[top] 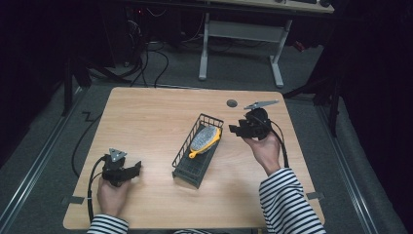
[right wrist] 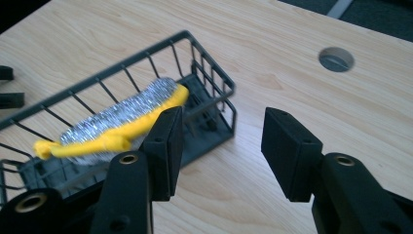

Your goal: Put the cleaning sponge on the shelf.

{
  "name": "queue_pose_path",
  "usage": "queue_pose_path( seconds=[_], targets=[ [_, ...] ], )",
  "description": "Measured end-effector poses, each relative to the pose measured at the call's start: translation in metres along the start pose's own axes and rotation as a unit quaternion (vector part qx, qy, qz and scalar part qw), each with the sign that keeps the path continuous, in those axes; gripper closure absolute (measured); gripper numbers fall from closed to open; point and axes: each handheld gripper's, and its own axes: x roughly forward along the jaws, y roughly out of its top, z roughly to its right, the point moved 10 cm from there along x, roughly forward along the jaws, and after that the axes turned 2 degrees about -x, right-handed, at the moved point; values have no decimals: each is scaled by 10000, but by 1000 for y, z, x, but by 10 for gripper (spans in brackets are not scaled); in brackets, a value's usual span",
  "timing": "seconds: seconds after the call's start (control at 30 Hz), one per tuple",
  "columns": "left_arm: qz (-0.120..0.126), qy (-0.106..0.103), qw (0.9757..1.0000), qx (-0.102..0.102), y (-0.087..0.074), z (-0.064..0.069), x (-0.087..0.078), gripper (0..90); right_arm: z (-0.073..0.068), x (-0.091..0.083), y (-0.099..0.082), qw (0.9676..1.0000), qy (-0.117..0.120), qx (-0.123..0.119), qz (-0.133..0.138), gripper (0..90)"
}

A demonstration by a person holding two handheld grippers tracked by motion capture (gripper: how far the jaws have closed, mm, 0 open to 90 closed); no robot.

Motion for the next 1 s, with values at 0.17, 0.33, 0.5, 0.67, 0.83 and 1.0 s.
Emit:
queue_pose_path(
  seconds=[0.17,0.33,0.5,0.67,0.83,1.0],
  targets=[
    [-3,-5,10000,-4,0,0,0,276,14,-10,-20,9997,-193,82,135,492],
    [-1,-5,10000,-3,0,0,0,274,25,-7,-48,9990,-353,182,188,470],
    [-14,4,10000,28,0,0,0,273,45,12,-109,9964,-685,478,163,448],
    [-8,2,10000,20,0,0,0,275,66,30,-158,9906,-1144,731,168,421],
    [-8,-1,10000,23,-1,1,0,275,74,30,-170,9884,-1300,767,144,389],
    [-18,40,10000,-24,-1,0,0,263,73,31,-170,9885,-1335,700,129,383]
  ],
)
